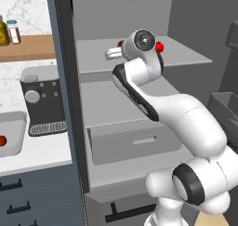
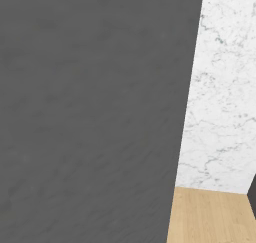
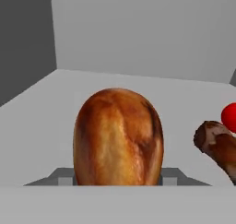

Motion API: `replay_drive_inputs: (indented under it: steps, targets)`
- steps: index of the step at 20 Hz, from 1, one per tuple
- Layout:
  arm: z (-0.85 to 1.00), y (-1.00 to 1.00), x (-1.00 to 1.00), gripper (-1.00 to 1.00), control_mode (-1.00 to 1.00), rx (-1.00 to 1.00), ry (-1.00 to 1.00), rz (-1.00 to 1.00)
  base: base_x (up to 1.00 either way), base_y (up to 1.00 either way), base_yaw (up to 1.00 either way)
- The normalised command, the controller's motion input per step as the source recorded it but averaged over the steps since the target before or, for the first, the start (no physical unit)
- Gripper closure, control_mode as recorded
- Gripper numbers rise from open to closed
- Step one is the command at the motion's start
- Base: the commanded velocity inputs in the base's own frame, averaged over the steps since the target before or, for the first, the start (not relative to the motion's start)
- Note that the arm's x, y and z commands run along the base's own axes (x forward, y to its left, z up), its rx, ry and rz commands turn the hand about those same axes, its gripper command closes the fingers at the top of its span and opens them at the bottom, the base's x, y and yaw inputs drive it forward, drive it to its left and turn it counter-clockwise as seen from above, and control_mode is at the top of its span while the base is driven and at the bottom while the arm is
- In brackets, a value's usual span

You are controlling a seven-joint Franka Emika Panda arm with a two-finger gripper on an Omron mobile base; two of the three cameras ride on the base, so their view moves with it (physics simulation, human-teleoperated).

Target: Place one tomato and one chicken drumstick in each tupperware on the nearby counter, to pack two identical lunches.

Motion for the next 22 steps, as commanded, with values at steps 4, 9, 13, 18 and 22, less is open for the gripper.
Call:
replay_drive_inputs:
  steps: [4, 9, 13, 18, 22]
  targets:
    - [1.00, 0.00, -1.00, 1.00, -1.00, 0.22, 0.00, 0.00, 0.00, 0.00, 0.00]
    - [0.08, 0.03, -1.00, 1.00, -1.00, 0.11, 0.27, 0.00, 0.00, 0.00, 0.00]
    - [-1.00, 0.23, -1.00, 1.00, -1.00, -0.01, 0.32, 0.01, 0.00, 0.00, 0.00]
    - [-0.60, 0.10, -0.60, 1.00, 1.00, -0.05, 0.15, 0.05, -0.40, 0.00, 0.03]
    - [0.00, 0.00, 0.00, 1.00, 1.00, 0.00, 0.00, 0.00, -1.00, 0.08, 0.25]
